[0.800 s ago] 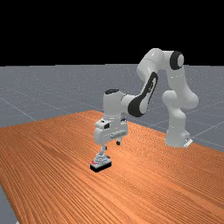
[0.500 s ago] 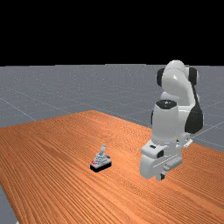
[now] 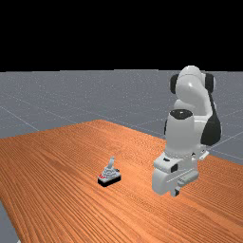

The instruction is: Turn on the trigger

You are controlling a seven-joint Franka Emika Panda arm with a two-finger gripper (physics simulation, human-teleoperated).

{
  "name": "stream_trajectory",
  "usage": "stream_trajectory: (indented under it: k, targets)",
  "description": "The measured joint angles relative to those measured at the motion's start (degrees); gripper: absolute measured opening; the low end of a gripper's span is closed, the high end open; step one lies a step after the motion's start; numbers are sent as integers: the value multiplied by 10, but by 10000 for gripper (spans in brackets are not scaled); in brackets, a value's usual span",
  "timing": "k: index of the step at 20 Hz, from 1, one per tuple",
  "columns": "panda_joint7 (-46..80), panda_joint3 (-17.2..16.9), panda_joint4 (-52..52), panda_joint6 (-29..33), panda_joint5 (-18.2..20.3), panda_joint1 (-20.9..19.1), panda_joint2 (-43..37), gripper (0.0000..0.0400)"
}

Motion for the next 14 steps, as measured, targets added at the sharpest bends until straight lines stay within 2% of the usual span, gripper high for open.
stream_trajectory:
  k: [14]
  targets:
    - [-3,-2,6,-3,-6,2,8,0]
